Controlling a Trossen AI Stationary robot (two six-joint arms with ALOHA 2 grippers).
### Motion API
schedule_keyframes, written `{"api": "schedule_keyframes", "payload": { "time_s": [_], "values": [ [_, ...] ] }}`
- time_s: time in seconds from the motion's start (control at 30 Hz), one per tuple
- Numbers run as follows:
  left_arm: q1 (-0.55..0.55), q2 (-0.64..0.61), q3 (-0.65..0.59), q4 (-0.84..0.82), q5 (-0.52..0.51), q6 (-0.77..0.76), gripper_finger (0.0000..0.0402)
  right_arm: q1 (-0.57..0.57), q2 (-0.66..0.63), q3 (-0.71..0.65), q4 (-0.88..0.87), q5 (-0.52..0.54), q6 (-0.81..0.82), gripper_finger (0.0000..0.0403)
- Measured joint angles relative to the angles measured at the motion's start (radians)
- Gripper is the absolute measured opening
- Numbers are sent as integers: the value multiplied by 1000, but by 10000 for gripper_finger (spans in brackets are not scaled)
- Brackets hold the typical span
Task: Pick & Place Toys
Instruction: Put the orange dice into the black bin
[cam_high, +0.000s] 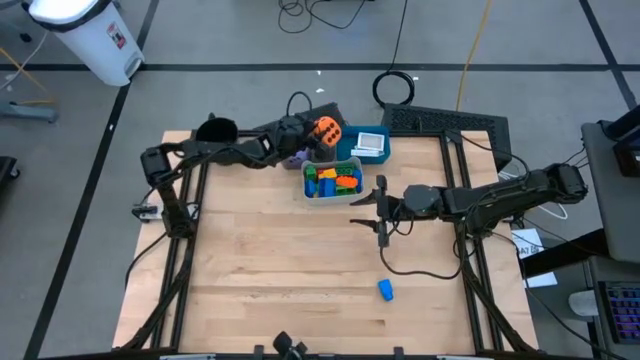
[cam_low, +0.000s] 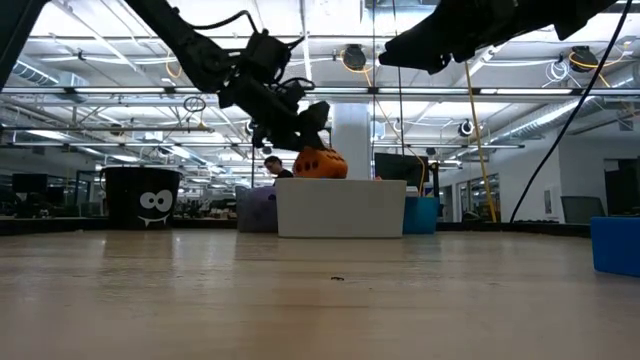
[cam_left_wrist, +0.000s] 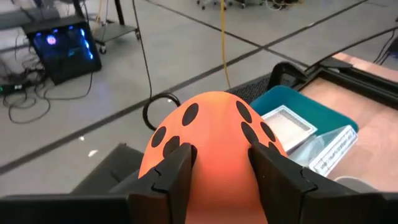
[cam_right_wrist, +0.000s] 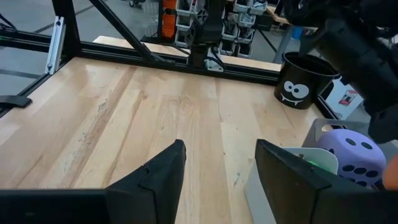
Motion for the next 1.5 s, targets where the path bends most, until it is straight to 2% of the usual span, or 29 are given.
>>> {"api": "schedule_keyframes", "payload": {
  "time_s": [0.13, 0.27, 0.47, 0.77, 1.0, 1.17, 1.37, 1.5],
  "values": [
    [-1, 0, 0, -42, -1, -46, 164, 0, 0, 0, 0, 1, -1, 189],
    [-9, 0, 0, -87, -6, -89, 153, 0, 0, 0, -1, 2, -2, 186],
    [-24, 0, 1, -151, -73, -118, 143, 0, 0, 0, -1, 2, -3, 185],
    [-37, 0, 1, -206, -76, -145, 199, 0, 0, 0, 3, 2, -2, 183],
    [-42, 6, -2, -245, -59, -150, 276, 0, 0, 0, 9, 2, -3, 187],
    [-42, -18, -2, -246, -58, -73, 323, 0, 0, 0, 9, 3, 0, 184],
    [-51, -103, -2, -258, -57, -16, 343, 0, 0, 0, 9, 2, 0, 185],
    [-51, -160, 1, -344, -54, -15, 344, 0, 0, 0, 10, 2, 0, 187]
  ]
}}
